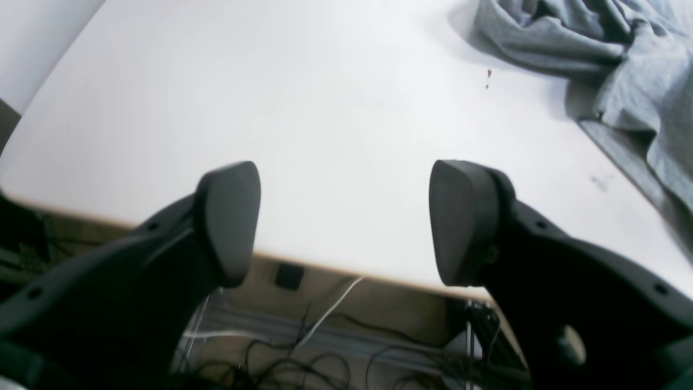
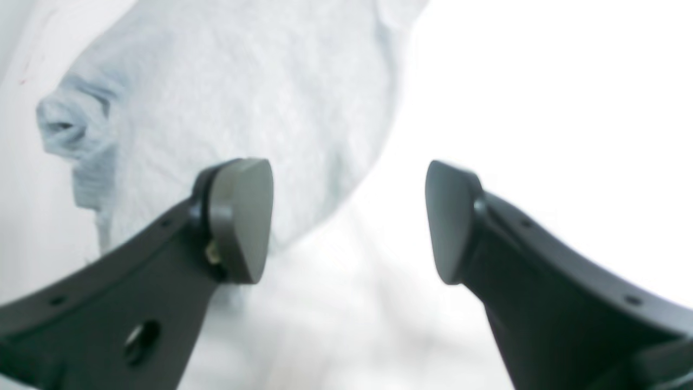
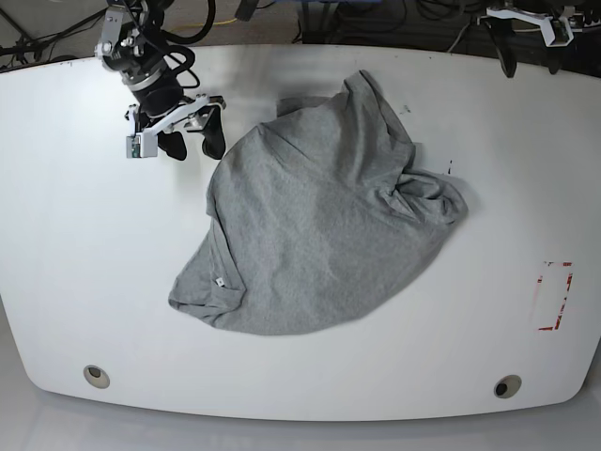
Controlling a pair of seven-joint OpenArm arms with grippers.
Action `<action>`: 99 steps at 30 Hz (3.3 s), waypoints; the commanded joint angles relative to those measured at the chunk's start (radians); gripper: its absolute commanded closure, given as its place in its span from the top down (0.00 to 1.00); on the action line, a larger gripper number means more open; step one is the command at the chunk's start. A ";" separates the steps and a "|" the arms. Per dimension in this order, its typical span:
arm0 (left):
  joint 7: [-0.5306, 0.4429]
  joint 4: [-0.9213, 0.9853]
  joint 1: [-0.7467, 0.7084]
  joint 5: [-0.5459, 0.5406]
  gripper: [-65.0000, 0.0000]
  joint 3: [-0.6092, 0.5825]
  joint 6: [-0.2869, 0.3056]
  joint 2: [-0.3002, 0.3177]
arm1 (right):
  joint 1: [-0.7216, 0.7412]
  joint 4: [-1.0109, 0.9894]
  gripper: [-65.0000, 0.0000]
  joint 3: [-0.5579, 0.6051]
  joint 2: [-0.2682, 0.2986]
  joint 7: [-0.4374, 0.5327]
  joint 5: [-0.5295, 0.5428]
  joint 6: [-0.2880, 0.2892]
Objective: Fold the T-shirt properly
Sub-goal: 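Lower the right gripper onto the grey T-shirt and pinch its edge, then reach the left gripper to the shirt and grasp another edge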
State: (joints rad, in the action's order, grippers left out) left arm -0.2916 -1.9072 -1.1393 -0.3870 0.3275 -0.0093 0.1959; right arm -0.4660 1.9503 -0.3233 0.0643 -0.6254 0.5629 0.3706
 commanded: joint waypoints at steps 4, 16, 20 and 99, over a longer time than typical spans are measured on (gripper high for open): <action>-0.025 -0.018 -0.012 -0.005 0.70 0.006 -0.002 0.003 | 0.145 -0.098 0.64 -0.006 0.007 -0.106 0.076 0.005; -0.024 -0.012 0.092 0.003 0.70 0.005 -0.002 0.003 | 0.252 -0.372 0.64 -0.007 0.002 -0.121 0.145 0.000; 0.005 -0.018 0.106 0.003 0.70 0.005 -0.002 0.009 | 0.253 -0.384 0.64 -0.001 -0.002 -0.121 0.142 0.000; 0.208 0.478 0.824 0.138 0.69 -0.615 -0.005 -0.131 | 0.863 0.074 0.00 0.277 0.311 -0.207 -0.019 0.066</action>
State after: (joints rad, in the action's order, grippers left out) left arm -0.1154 -1.4368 -0.3302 -0.2436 -0.2878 -0.0116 0.0742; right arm 0.3641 2.0087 -0.0376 0.3634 -0.8680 0.5381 0.4419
